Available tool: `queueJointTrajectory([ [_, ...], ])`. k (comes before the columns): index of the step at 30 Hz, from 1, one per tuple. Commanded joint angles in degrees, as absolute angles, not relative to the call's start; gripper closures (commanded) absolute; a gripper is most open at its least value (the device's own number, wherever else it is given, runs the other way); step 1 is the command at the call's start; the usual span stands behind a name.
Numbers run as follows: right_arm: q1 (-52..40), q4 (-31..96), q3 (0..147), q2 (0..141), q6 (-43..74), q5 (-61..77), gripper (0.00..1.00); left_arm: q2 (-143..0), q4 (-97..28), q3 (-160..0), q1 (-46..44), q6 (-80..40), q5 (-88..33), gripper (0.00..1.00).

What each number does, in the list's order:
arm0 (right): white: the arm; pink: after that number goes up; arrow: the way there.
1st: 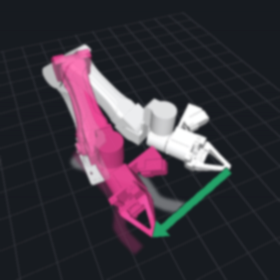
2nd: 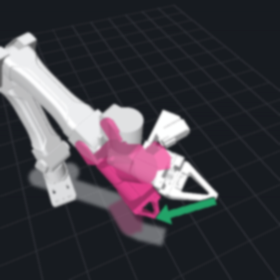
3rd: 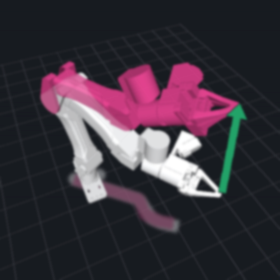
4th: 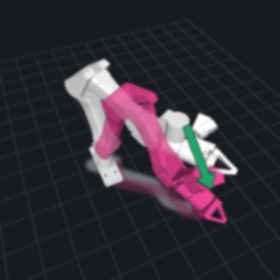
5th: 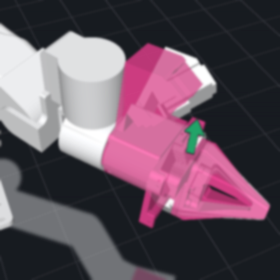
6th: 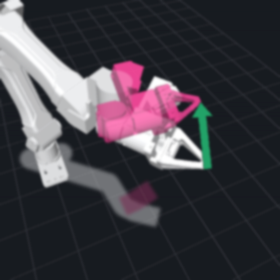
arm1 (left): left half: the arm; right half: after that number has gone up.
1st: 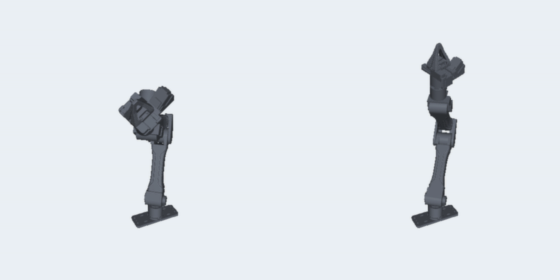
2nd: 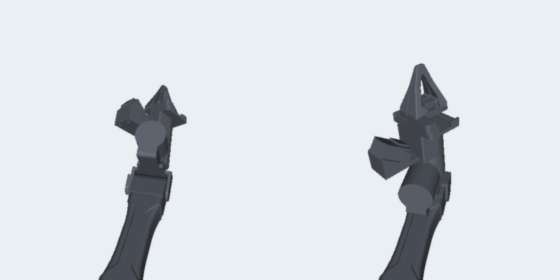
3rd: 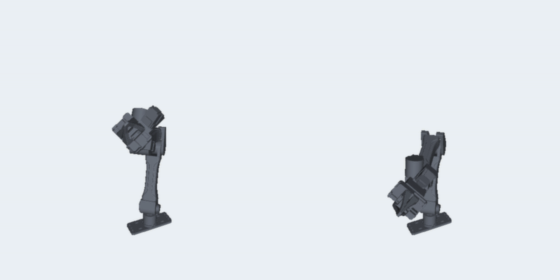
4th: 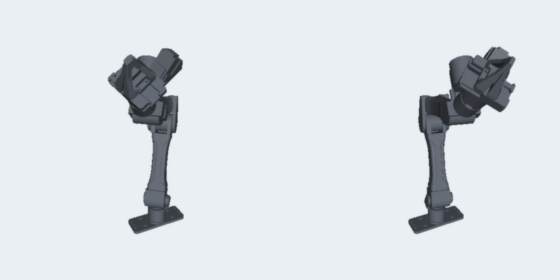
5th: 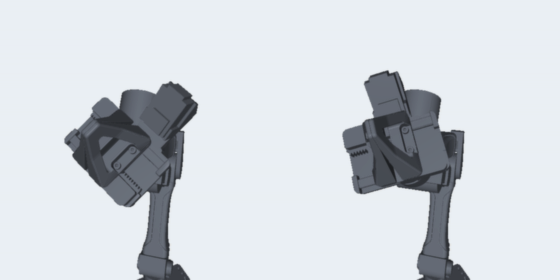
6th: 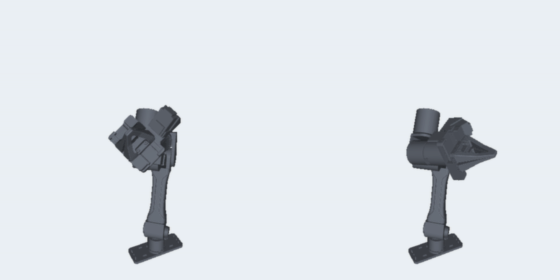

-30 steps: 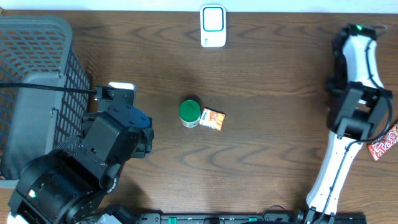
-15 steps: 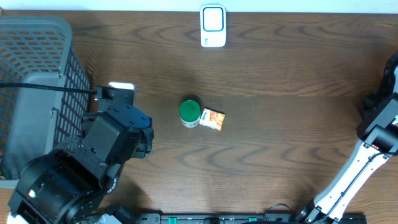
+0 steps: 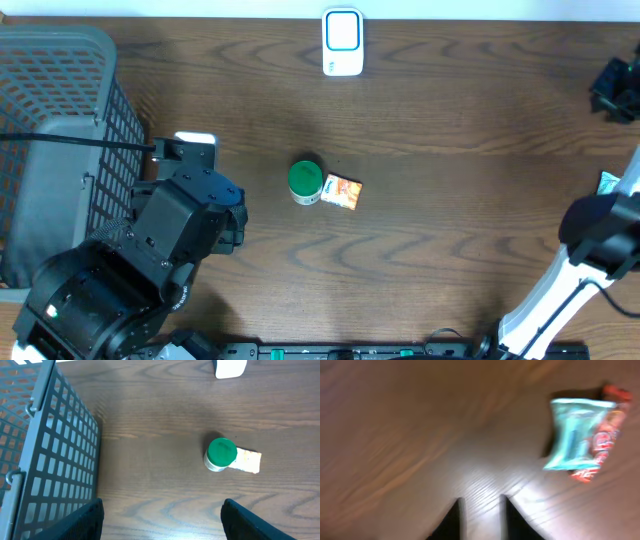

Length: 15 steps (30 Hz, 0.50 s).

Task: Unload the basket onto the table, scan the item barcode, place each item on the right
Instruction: 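Carry the wipes pack to the right table edge and release it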

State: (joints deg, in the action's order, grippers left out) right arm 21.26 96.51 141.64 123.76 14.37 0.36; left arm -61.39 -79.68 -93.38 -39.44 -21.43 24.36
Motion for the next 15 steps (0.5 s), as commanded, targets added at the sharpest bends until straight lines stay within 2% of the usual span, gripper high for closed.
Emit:
queueJointTrajectory([
  [1,14.00,97.34,141.27,123.98,9.23,8.67,0.23,-61.36,-79.92,-93.93,-39.24,-22.15,25.12,0.25],
  [2,11.77,97.32,141.21,124.01,6.35,10.50,0.01,-61.36,-79.92,-93.93,-39.24,-22.17,25.12,0.25],
  [5,5.26,97.32,139.85,124.14,-1.87,13.76,0.01,-61.36,-79.92,-93.93,-39.24,-22.17,25.12,0.25],
  [8,-0.86,97.32,137.40,124.14,-4.64,14.02,0.01,-61.36,-79.92,-93.93,-39.24,-22.17,25.12,0.25],
  [15,-12.53,90.00,128.01,124.16,3.60,18.63,0.01,-61.36,-79.92,-93.93,-39.24,-22.17,25.12,0.25],
])
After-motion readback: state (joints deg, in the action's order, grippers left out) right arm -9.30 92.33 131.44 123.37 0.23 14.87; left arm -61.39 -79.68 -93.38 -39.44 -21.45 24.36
